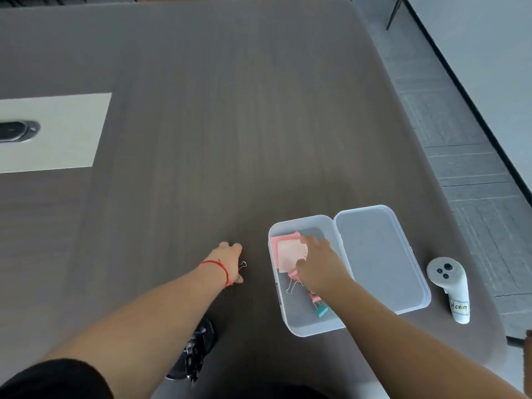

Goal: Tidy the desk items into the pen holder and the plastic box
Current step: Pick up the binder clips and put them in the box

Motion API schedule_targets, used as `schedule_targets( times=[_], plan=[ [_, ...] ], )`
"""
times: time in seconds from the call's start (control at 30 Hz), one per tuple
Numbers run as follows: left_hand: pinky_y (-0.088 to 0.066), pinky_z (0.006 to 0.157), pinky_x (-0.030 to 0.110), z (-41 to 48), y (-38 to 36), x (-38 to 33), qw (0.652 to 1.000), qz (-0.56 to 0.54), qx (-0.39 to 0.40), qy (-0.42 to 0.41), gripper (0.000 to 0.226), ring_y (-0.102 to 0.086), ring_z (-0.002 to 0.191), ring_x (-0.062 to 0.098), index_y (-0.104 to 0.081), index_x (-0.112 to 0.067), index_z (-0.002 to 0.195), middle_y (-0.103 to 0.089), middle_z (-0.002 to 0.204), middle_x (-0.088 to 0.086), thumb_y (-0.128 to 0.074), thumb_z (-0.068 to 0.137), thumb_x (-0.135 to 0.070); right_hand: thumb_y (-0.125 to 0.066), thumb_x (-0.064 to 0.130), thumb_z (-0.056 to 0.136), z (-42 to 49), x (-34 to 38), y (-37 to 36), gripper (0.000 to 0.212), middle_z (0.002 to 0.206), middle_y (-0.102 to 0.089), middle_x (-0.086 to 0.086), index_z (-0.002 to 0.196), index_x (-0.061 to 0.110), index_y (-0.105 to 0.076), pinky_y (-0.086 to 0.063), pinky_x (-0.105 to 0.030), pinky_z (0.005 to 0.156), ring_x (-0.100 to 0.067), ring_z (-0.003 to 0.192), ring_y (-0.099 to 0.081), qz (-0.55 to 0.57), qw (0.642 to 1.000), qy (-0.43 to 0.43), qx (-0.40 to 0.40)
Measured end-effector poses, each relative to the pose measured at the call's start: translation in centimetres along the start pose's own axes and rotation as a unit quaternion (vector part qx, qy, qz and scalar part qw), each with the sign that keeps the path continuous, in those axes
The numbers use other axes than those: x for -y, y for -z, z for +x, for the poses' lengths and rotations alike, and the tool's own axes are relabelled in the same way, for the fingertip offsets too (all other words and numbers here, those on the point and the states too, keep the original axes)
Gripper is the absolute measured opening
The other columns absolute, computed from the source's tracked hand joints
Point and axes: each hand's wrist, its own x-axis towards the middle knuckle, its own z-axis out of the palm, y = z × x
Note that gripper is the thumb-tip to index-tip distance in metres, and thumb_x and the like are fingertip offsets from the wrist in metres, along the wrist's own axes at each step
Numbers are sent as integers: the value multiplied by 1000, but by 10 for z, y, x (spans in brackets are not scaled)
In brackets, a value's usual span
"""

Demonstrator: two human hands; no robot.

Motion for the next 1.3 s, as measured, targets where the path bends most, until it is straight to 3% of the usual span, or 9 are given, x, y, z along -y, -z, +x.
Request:
schedule_targets(
  times=[0.2, 0.27, 0.33, 0.43, 0.53, 0.7, 0.97, 1.13, 1.3],
  plan=[
    [-52, 80, 35, 0, 11, -2, 999, 28, -8, -15, 32, -64, 92, 32, -65, 0, 101, -68, 101, 16, -64, 76, -19, -45, 15, 81, -3, -13, 7, 43, 125, -50, -4, 124, 21, -51, -50, -35, 76, -22, 88, -50, 10, 1000, -16, 0],
    [-50, 78, 35, -2, 25, -7, 994, -71, -81, -8, 26, -63, 91, 32, -65, -2, 96, -67, 99, 15, -63, 76, -19, -45, 14, 83, -7, -17, 14, 38, 115, -49, -4, 120, 20, -52, -48, -34, 72, -25, 87, -52, 18, 999, -28, -6],
    [-43, 71, 29, -9, 46, -26, 953, -213, -213, -35, 11, -56, 81, 26, -60, -10, 83, -60, 93, 10, -64, 75, -16, -47, 13, 87, -9, -24, 21, 40, 116, -49, -9, 126, 19, -51, -48, -34, 77, -29, 96, -57, 41, 998, -40, -13],
    [-38, 70, 24, -28, 65, -71, 903, -236, -309, -183, 12, -48, 74, 18, -57, -14, 82, -51, 86, 1, -65, 74, -18, -49, 12, 88, -12, -34, 29, 43, 128, -51, -13, 131, 16, -51, -47, -37, 91, -33, 114, -54, 77, 996, -35, 4],
    [-44, 77, 28, -37, 47, -113, 926, -107, -224, -283, 17, -54, 84, 20, -59, -17, 90, -57, 94, 2, -62, 78, -28, -50, 10, 87, -13, -42, 33, 41, 128, -55, -9, 126, 19, -57, -50, -35, 91, -28, 110, -57, 120, 992, -33, 2],
    [-53, 87, 41, -17, 1, -141, 957, 141, -121, -223, 29, -59, 108, 28, -61, -16, 110, -62, 113, 8, -52, 84, -24, -44, 5, 89, -17, -57, 30, 41, 125, -57, -1, 123, 21, -60, -43, -25, 84, -14, 96, -53, 175, 984, -21, -31],
    [-36, 110, 41, -16, 8, -123, 972, 30, -102, -211, 94, -39, 134, 26, -20, -21, 148, -40, 146, 5, -73, 72, -38, -47, 8, 93, -22, -72, 25, 32, 117, -59, 0, 121, 19, -59, -39, -22, 82, -13, 96, -54, 196, 979, -9, -57],
    [-34, 113, 37, -26, 22, -101, 970, 44, -81, -226, 86, -39, 134, 25, -32, -22, 144, -43, 146, 3, -72, 72, -43, -42, 6, 93, -25, -64, 22, 33, 111, -58, -1, 118, 17, -61, -44, -24, 81, -16, 93, -55, 168, 984, -3, -54],
    [-43, 105, 37, -47, 24, -91, 954, 138, -123, -235, 52, -50, 123, 26, -51, -13, 129, -54, 134, 7, -62, 82, -30, -43, 5, 93, -28, -56, 23, 35, 121, -60, -7, 122, 14, -60, -47, -28, 85, -24, 102, -59, 142, 989, -1, -46]
  ],
)
